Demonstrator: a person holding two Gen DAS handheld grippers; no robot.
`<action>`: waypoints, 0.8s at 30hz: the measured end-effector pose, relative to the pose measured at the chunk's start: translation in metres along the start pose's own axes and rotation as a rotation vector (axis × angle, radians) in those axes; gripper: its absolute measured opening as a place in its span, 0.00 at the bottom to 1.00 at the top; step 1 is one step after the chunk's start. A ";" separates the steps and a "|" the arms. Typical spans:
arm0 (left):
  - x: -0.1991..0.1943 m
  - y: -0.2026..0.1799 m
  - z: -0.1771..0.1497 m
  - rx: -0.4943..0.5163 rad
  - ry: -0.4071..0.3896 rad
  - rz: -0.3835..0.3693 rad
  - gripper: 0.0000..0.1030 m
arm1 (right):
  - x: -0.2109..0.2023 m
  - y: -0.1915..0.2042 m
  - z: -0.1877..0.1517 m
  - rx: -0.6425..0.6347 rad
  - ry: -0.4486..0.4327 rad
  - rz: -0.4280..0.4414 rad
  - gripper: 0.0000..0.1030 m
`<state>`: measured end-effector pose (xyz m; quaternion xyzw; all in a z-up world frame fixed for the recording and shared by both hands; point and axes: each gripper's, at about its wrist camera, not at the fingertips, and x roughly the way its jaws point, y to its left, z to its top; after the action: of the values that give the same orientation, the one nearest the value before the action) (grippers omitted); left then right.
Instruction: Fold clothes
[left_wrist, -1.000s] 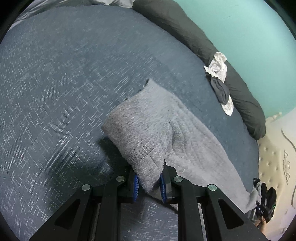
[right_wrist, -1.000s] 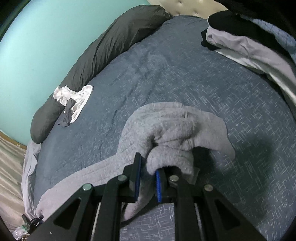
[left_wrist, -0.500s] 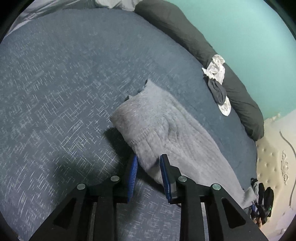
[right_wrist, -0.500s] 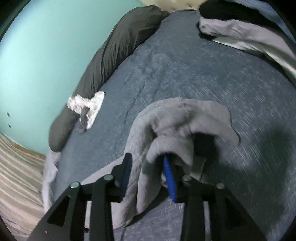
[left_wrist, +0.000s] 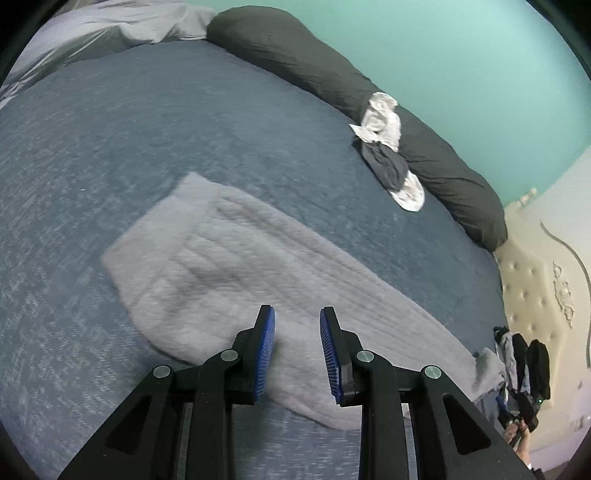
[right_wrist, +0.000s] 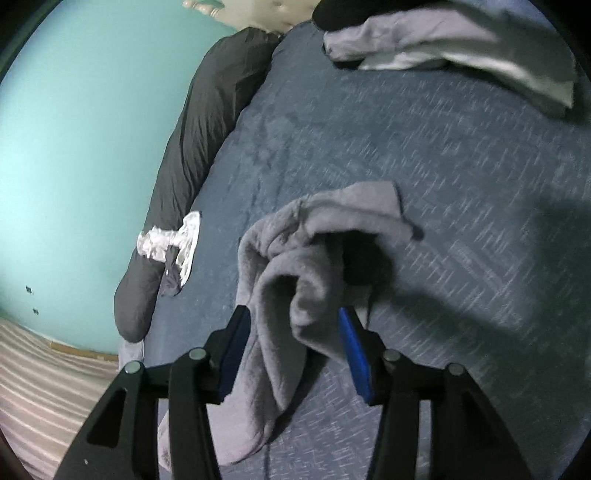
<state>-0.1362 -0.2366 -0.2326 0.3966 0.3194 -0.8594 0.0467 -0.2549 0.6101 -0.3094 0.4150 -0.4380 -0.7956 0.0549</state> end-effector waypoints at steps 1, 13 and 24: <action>0.002 -0.005 0.000 0.005 0.002 -0.007 0.27 | 0.005 0.003 -0.001 -0.019 0.013 -0.014 0.49; 0.019 -0.049 -0.006 0.071 0.037 -0.038 0.27 | 0.049 0.022 0.003 -0.212 0.030 -0.243 0.14; 0.023 -0.057 -0.010 0.084 0.042 -0.044 0.27 | -0.003 0.059 0.057 -0.513 -0.116 -0.355 0.07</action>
<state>-0.1640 -0.1814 -0.2247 0.4091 0.2924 -0.8644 0.0045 -0.3099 0.6125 -0.2487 0.4113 -0.1461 -0.8997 -0.0069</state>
